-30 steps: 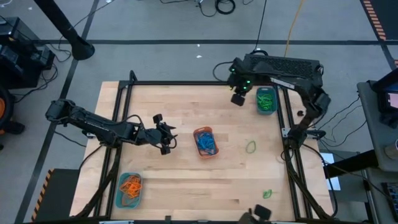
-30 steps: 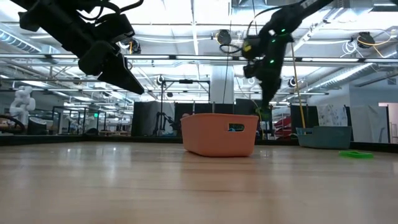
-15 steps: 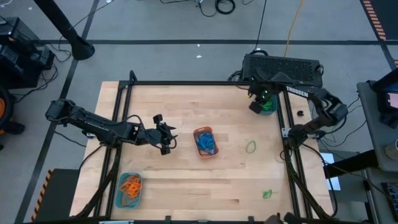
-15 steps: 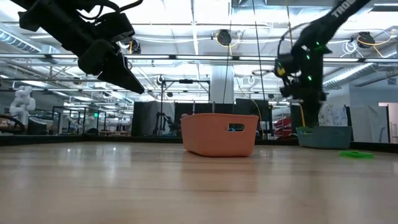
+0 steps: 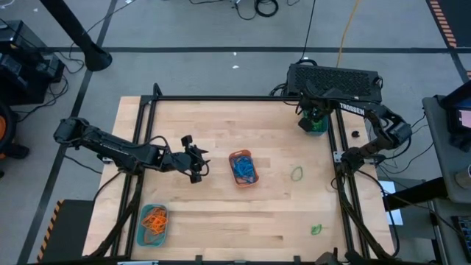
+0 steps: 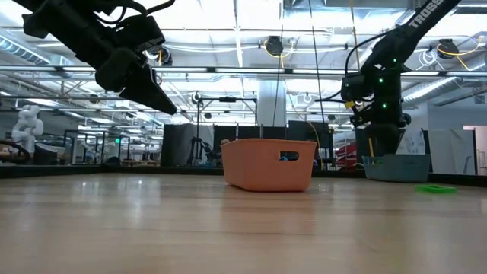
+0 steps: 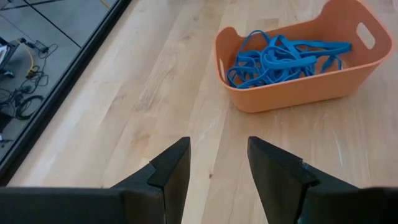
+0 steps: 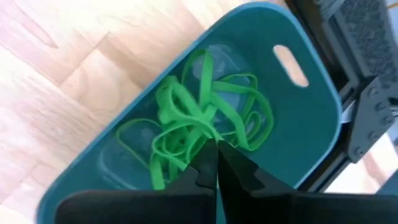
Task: Sort rubber bands into baskets
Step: Put the green rubber band into the blue bin
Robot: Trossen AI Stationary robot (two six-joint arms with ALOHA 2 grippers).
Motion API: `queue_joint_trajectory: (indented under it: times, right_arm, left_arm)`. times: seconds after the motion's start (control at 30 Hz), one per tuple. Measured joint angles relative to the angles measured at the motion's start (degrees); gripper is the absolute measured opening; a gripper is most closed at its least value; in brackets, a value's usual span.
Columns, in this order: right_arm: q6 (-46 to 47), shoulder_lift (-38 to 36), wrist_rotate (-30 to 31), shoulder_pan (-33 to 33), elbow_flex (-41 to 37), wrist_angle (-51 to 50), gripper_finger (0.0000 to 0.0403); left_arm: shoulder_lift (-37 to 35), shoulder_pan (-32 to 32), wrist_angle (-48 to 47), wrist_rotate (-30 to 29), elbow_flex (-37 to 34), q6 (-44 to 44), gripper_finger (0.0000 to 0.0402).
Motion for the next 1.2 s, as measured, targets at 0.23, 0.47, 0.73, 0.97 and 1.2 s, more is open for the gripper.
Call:
queue_joint_trajectory:
  times: [0.23, 0.47, 0.73, 0.97, 1.2]
  right_arm:
    - [2.37, 0.0, 0.38, 0.02, 0.0, -0.18, 0.0]
    - [6.72, 0.0, 5.39, 0.02, 0.0, 1.09, 0.0]
    - [7.28, 0.0, 5.89, 0.04, 0.02, 1.32, 0.0]
    - [7.33, 0.0, 8.16, 0.04, 0.04, 1.8, 0.0007]
    - [7.03, 0.0, 10.37, 0.22, 0.07, 2.05, 0.0008]
  left_arm:
    - [0.0, 0.0, -0.02, 0.0, 0.0, -0.02, 0.0169]
    - [0.0, 0.0, -0.04, 0.0, 0.0, -0.02, 0.0169]
    - [0.0, 0.0, -0.04, 0.0, 0.0, 0.0, 0.0169]
    - [0.0, 0.0, -0.07, 0.0, -0.02, -0.02, 0.0169]
    - [0.0, 0.0, -0.07, 0.0, -0.02, 0.0, 0.0169]
